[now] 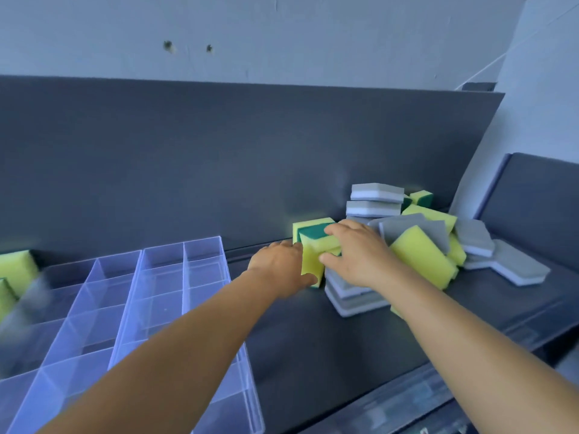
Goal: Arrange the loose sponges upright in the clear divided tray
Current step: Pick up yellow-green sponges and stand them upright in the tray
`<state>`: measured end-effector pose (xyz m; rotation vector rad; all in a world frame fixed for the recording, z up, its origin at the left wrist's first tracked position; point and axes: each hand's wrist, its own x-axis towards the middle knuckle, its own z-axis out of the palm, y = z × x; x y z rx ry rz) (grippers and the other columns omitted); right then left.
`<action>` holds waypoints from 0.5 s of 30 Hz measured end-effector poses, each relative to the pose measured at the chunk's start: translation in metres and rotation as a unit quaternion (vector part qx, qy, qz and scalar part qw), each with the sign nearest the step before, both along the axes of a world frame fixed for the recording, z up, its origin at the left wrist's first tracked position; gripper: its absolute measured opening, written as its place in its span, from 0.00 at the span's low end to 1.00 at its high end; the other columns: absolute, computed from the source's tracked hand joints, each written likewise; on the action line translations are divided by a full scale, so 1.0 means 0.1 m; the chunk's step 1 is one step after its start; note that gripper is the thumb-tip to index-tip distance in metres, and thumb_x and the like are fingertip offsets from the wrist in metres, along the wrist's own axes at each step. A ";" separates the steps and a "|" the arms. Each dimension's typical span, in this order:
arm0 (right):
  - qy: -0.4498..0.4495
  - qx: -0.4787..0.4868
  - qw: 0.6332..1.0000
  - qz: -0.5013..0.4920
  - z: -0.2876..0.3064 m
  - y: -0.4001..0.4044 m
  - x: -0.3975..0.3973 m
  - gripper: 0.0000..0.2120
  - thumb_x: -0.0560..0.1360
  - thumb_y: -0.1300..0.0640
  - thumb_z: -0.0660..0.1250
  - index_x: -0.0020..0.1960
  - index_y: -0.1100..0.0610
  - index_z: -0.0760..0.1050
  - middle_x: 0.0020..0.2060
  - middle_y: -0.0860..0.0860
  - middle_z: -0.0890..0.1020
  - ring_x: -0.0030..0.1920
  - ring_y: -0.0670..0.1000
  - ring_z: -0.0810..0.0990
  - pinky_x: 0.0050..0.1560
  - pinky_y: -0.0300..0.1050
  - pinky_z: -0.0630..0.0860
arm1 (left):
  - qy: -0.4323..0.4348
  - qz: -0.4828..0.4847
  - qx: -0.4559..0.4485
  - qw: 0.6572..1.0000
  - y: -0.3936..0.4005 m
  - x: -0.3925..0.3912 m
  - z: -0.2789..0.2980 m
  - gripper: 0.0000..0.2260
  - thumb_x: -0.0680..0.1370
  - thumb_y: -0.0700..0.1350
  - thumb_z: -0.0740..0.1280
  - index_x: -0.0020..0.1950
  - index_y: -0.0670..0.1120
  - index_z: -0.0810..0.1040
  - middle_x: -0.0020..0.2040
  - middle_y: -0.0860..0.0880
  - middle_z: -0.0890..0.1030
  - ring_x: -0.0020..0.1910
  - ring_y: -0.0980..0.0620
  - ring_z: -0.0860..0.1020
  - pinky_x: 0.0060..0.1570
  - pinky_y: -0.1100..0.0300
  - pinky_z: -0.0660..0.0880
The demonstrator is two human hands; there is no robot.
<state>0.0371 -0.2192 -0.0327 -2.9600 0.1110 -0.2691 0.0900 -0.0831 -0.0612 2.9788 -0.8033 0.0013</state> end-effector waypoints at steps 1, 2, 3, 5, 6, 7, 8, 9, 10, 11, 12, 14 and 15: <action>-0.002 0.007 1.000 -0.004 0.00 -0.02 0.04 0.26 0.76 0.46 0.63 0.71 0.52 0.64 0.70 0.52 0.67 0.70 0.55 0.65 0.68 0.47 0.61 | 0.008 0.008 -0.002 1.000 -0.03 0.03 -0.03 0.26 0.75 0.60 0.64 0.66 0.44 0.68 0.64 0.45 0.74 0.64 0.44 0.71 0.57 0.52 0.69; -0.004 0.013 1.000 -0.008 -0.01 -0.03 0.08 0.25 0.76 0.45 0.64 0.70 0.52 0.65 0.69 0.52 0.68 0.69 0.55 0.66 0.67 0.47 0.62 | 0.016 0.016 -0.005 1.000 -0.05 0.06 -0.05 0.27 0.75 0.60 0.64 0.66 0.44 0.68 0.64 0.45 0.74 0.64 0.44 0.72 0.57 0.52 0.70; -0.003 0.019 1.000 -0.009 -0.02 -0.04 0.12 0.24 0.75 0.45 0.64 0.68 0.52 0.67 0.68 0.52 0.69 0.68 0.55 0.66 0.66 0.47 0.63 | 0.024 0.024 -0.010 0.999 -0.08 0.08 -0.06 0.27 0.74 0.61 0.65 0.66 0.44 0.69 0.63 0.45 0.74 0.63 0.44 0.72 0.56 0.52 0.70; -0.002 0.033 0.999 -0.010 -0.04 -0.06 0.18 0.23 0.74 0.46 0.66 0.66 0.52 0.68 0.65 0.52 0.71 0.66 0.55 0.68 0.63 0.46 0.65 | 0.037 0.034 -0.019 0.999 -0.11 0.11 -0.09 0.29 0.72 0.62 0.67 0.65 0.45 0.69 0.61 0.46 0.76 0.62 0.44 0.74 0.53 0.52 0.71; -0.001 0.041 0.999 -0.012 -0.04 -0.07 0.20 0.22 0.74 0.47 0.67 0.65 0.52 0.68 0.64 0.52 0.71 0.65 0.55 0.70 0.61 0.46 0.66 | 0.042 0.039 -0.023 0.998 -0.13 0.13 -0.10 0.29 0.71 0.62 0.68 0.64 0.45 0.70 0.60 0.46 0.76 0.60 0.44 0.75 0.51 0.53 0.71; 0.000 0.049 0.999 -0.016 -0.04 -0.08 0.23 0.21 0.74 0.48 0.67 0.64 0.52 0.69 0.63 0.52 0.72 0.64 0.56 0.71 0.59 0.46 0.67 | 0.045 0.043 -0.028 0.998 -0.15 0.14 -0.11 0.28 0.71 0.62 0.68 0.63 0.45 0.70 0.59 0.46 0.77 0.59 0.44 0.76 0.49 0.53 0.71; 0.002 0.056 0.998 -0.021 -0.04 -0.08 0.24 0.20 0.73 0.49 0.68 0.62 0.52 0.69 0.62 0.52 0.74 0.62 0.56 0.73 0.56 0.46 0.68 | 0.047 0.047 -0.033 0.997 -0.17 0.15 -0.12 0.28 0.71 0.61 0.69 0.62 0.45 0.70 0.58 0.46 0.78 0.58 0.44 0.77 0.47 0.54 0.71; 0.005 0.061 0.998 -0.025 -0.04 -0.09 0.26 0.18 0.74 0.49 0.68 0.61 0.52 0.69 0.61 0.53 0.75 0.61 0.56 0.74 0.54 0.45 0.68 | 0.046 0.051 -0.036 0.997 -0.18 0.17 -0.12 0.27 0.71 0.60 0.69 0.62 0.44 0.70 0.57 0.46 0.78 0.57 0.44 0.77 0.45 0.54 0.71; 0.006 0.063 0.998 -0.026 -0.05 -0.10 0.28 0.17 0.74 0.51 0.68 0.60 0.52 0.70 0.60 0.53 0.75 0.60 0.56 0.74 0.52 0.45 0.68 | 0.043 0.052 -0.035 0.997 -0.19 0.18 -0.13 0.26 0.72 0.59 0.68 0.62 0.44 0.70 0.57 0.46 0.78 0.56 0.43 0.78 0.44 0.55 0.70; 0.005 0.066 0.997 -0.027 -0.05 -0.11 0.30 0.15 0.74 0.52 0.68 0.58 0.51 0.70 0.59 0.53 0.76 0.59 0.56 0.75 0.51 0.45 0.67 | 0.038 0.051 -0.031 0.998 -0.19 0.19 -0.13 0.24 0.73 0.57 0.68 0.62 0.44 0.70 0.57 0.45 0.78 0.56 0.43 0.78 0.44 0.55 0.70; 0.001 0.071 0.997 -0.027 -0.06 -0.12 0.32 0.13 0.74 0.53 0.67 0.57 0.51 0.71 0.59 0.52 0.77 0.58 0.56 0.75 0.50 0.45 0.67 | 0.034 0.048 -0.028 0.998 -0.19 0.20 -0.13 0.22 0.75 0.55 0.67 0.63 0.44 0.70 0.58 0.44 0.78 0.56 0.42 0.77 0.44 0.55 0.70; -0.012 0.082 0.996 -0.029 -0.06 -0.13 0.34 0.09 0.74 0.56 0.66 0.54 0.51 0.73 0.57 0.51 0.78 0.58 0.55 0.75 0.49 0.43 0.66 | 0.032 0.045 -0.027 0.998 -0.19 0.22 -0.12 0.20 0.76 0.50 0.67 0.65 0.44 0.70 0.59 0.43 0.77 0.57 0.41 0.77 0.45 0.55 0.70; -0.020 0.086 0.996 -0.028 -0.07 -0.14 0.35 0.08 0.74 0.57 0.66 0.53 0.52 0.74 0.56 0.51 0.79 0.57 0.55 0.75 0.48 0.43 0.66 | 0.031 0.044 -0.024 0.998 -0.19 0.23 -0.12 0.18 0.76 0.48 0.66 0.64 0.44 0.71 0.59 0.43 0.77 0.57 0.41 0.77 0.45 0.55 0.70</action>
